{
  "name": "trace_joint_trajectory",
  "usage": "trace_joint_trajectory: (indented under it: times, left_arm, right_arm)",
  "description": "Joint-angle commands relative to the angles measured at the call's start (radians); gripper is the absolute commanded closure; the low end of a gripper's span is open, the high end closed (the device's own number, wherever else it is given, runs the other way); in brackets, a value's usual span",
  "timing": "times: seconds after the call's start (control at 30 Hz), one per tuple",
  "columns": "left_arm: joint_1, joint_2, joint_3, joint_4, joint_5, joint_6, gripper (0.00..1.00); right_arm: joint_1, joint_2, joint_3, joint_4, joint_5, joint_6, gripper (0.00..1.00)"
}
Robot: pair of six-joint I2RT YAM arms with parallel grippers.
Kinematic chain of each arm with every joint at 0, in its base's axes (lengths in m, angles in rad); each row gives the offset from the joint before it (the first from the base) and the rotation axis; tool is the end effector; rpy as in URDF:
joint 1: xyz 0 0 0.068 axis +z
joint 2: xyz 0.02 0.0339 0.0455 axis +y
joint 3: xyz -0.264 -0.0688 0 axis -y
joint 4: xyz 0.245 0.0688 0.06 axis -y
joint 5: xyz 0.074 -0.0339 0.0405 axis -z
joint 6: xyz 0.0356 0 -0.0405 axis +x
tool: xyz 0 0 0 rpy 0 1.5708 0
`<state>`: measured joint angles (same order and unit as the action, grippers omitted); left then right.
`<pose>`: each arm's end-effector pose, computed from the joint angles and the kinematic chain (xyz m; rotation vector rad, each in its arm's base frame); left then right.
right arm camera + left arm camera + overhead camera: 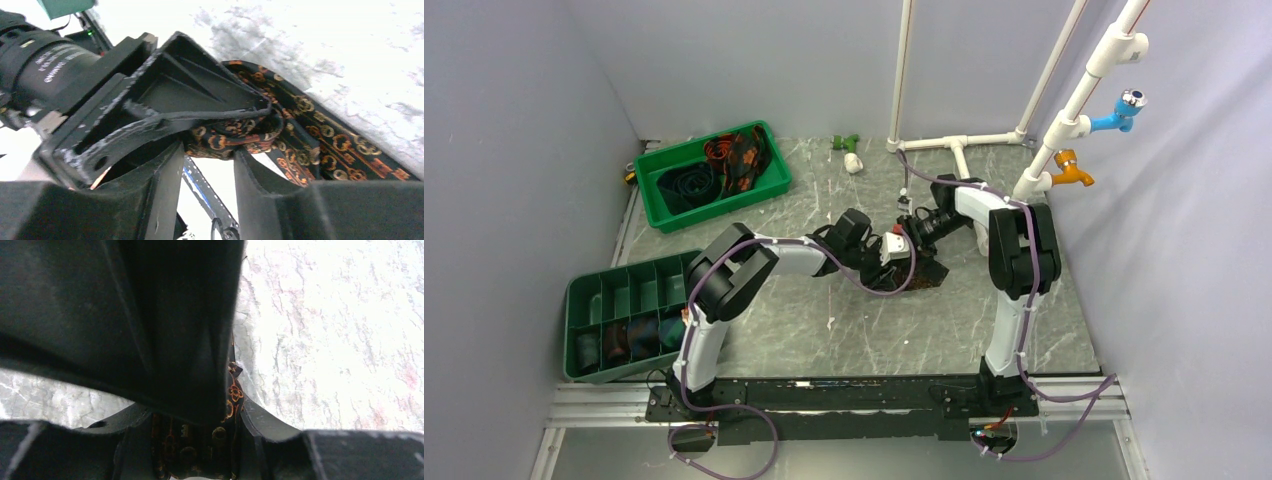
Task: Roll the ties
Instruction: Roll the tie at the center of the board.
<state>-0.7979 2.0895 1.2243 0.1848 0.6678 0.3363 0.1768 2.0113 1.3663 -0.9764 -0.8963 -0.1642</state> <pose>0.2877 -0.3266 0.1310 1.5106 1.6841 -0.9973 0.3491 0.0906 0.1568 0.4392 -2.7507 -1.3387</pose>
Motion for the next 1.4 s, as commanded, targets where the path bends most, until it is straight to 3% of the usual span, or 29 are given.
trace_joint_trajectory:
  times: [0.0, 0.13, 0.3, 0.5, 0.87, 1.27, 1.37]
  left_arm:
    - [0.006, 0.054, -0.046, -0.216, -0.043, -0.041, 0.72]
    - [0.008, 0.047, -0.053, -0.201, -0.025, -0.030, 0.66]
    - [0.009, 0.034, -0.047, -0.139, 0.008, -0.002, 0.40]
    - [0.009, 0.038, -0.015, 0.016, 0.044, -0.001, 0.30]
    - [-0.023, 0.105, 0.037, 0.188, 0.087, -0.025, 0.30]
    - [-0.040, 0.181, 0.118, 0.267, 0.086, -0.155, 0.30]
    - [-0.047, 0.203, 0.147, 0.225, 0.054, -0.151, 0.36]
  right_arm:
    - [0.012, 0.029, -0.008, 0.093, 0.046, 0.027, 0.69]
    - [0.011, 0.078, 0.015, 0.096, 0.138, 0.019, 1.00]
    - [0.008, 0.097, 0.010, 0.093, 0.246, -0.011, 1.00]
    - [-0.004, 0.085, -0.017, 0.084, 0.374, -0.053, 1.00]
    - [-0.022, 0.100, 0.022, 0.109, 0.532, -0.040, 1.00]
    - [-0.016, 0.112, 0.017, 0.121, 0.493, -0.051, 1.00]
    - [-0.010, 0.104, 0.011, 0.119, 0.470, -0.044, 1.00]
